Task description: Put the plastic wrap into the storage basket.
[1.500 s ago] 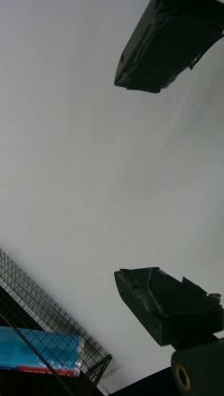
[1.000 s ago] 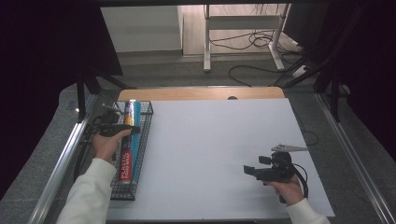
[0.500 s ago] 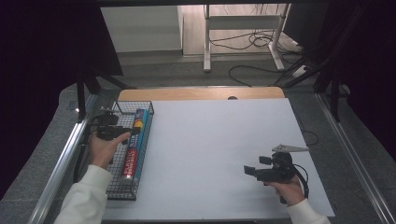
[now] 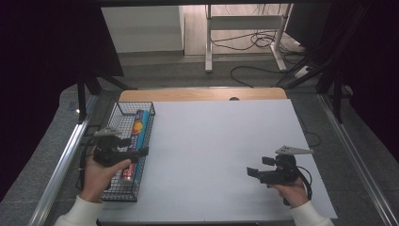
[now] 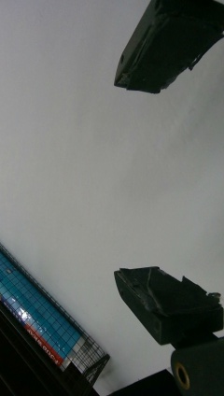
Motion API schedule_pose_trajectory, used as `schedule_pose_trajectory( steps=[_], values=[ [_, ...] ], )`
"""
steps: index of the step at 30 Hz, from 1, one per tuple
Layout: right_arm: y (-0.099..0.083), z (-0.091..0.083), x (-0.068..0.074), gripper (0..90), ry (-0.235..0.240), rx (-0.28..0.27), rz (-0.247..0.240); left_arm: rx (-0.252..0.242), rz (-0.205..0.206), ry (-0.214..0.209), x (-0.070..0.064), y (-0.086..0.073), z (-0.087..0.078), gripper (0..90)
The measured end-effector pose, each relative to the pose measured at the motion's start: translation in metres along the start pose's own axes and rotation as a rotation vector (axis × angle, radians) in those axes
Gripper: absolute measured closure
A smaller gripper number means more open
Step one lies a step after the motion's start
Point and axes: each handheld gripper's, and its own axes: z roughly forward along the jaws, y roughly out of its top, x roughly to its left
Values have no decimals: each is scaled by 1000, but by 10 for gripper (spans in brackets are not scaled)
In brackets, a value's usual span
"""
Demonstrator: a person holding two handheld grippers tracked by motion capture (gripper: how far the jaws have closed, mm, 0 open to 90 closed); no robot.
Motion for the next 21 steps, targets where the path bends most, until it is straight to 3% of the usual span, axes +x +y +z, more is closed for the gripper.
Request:
schedule_pose_trajectory(
  steps=[3,6,7,11,15,21],
  values=[
    [0,-3,1,94,-5,-28,-31,-10,35,-38,-17,-11,5,158],
    [0,-5,1,94,-5,-29,-36,-10,61,-43,-28,-19,11,157],
    [0,-6,0,93,-11,-28,-53,-6,92,-35,-37,-26,17,156],
    [-2,-6,1,96,-23,-4,-85,5,113,-42,-50,-43,31,161],
    [-3,-3,3,97,-32,6,-123,34,119,-58,-55,-53,41,160],
    [-5,-3,6,97,-40,8,-167,31,126,-55,-57,-54,43,158]
  ],
)
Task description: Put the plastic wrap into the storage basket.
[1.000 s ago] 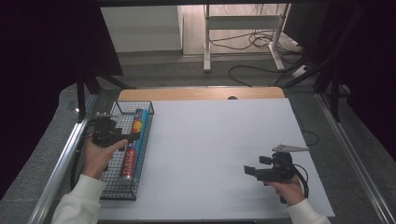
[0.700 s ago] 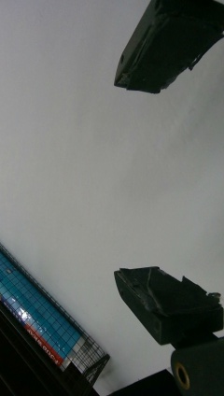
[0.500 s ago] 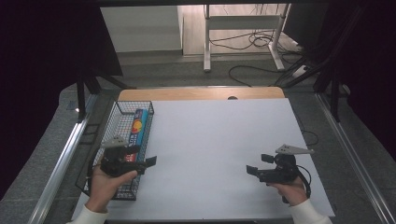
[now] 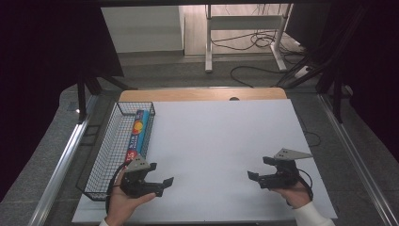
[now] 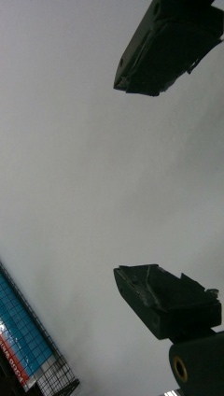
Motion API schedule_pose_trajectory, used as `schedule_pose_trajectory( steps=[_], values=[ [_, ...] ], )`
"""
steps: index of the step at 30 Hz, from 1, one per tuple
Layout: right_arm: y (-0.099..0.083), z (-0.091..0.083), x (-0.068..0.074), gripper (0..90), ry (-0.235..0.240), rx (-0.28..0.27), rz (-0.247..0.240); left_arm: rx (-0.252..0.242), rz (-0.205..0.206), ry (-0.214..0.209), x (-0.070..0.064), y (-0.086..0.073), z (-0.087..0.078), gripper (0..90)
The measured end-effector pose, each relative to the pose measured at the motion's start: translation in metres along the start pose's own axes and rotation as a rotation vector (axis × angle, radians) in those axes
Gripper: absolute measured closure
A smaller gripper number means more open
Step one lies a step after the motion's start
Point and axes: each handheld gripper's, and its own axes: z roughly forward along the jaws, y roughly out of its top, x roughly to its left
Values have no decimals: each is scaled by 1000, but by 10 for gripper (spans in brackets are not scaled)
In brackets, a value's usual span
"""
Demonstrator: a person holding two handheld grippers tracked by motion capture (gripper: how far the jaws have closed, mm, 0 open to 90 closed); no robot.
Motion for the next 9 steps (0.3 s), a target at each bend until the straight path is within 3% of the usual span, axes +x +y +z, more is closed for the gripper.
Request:
schedule_pose_trajectory(
  steps=[9],
  values=[
    [-2,0,1,97,-37,5,-62,15,-6,7,5,-7,4,155]
  ],
)
